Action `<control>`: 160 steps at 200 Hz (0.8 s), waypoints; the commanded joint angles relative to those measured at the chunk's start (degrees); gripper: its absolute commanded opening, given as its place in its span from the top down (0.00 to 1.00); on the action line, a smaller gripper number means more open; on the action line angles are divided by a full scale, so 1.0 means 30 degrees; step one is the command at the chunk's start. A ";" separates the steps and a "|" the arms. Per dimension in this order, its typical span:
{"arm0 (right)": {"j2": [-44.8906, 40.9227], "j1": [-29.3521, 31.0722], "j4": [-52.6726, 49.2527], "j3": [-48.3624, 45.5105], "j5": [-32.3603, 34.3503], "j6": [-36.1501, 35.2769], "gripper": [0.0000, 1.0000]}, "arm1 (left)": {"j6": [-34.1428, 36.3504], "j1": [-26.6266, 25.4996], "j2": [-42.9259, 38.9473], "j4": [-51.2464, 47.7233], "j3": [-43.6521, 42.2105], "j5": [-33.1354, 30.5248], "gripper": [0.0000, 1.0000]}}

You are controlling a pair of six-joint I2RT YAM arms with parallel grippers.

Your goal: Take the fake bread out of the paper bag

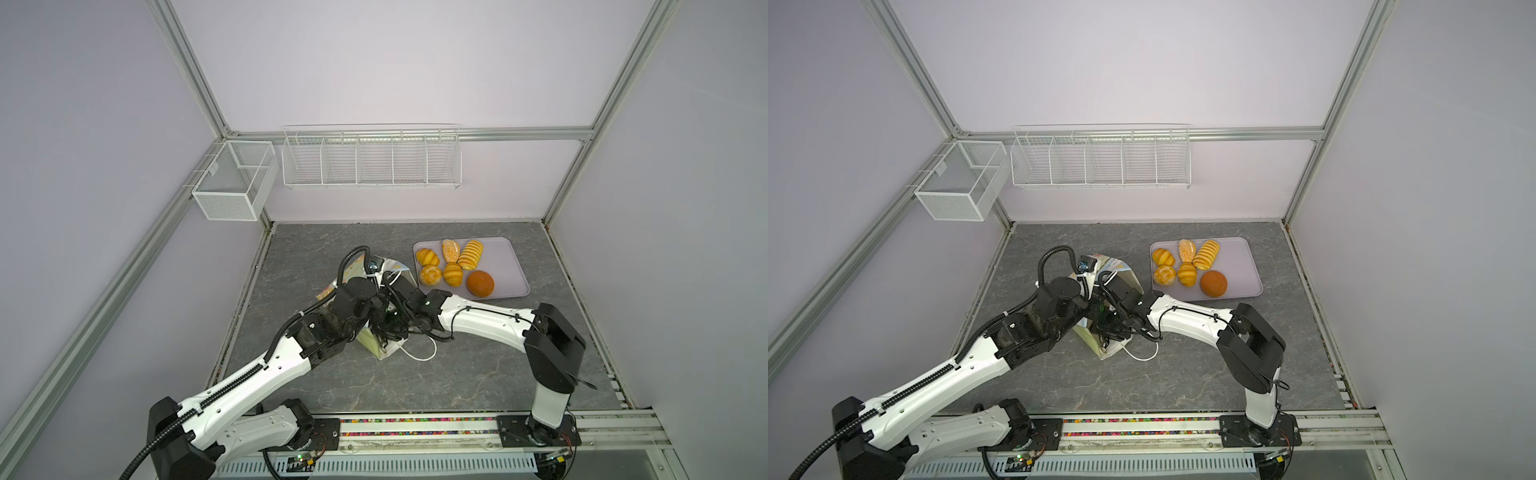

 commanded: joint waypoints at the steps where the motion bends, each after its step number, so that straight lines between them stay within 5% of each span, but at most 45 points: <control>1: -0.0594 0.0183 0.1131 0.0350 0.0240 0.0006 0.53 | 0.0750 -0.0583 -0.0315 0.1880 -0.0090 0.3432 1.00; 121: -0.0449 0.0095 -0.1252 0.0608 0.2529 -0.2648 0.48 | 0.0668 -0.0593 -0.1016 0.2282 -0.0495 0.5977 1.00; 160: -0.0497 0.0176 -0.0317 0.0007 0.3689 -0.3484 0.65 | 0.0693 -0.0577 -0.1319 0.2453 -0.0962 0.6374 1.00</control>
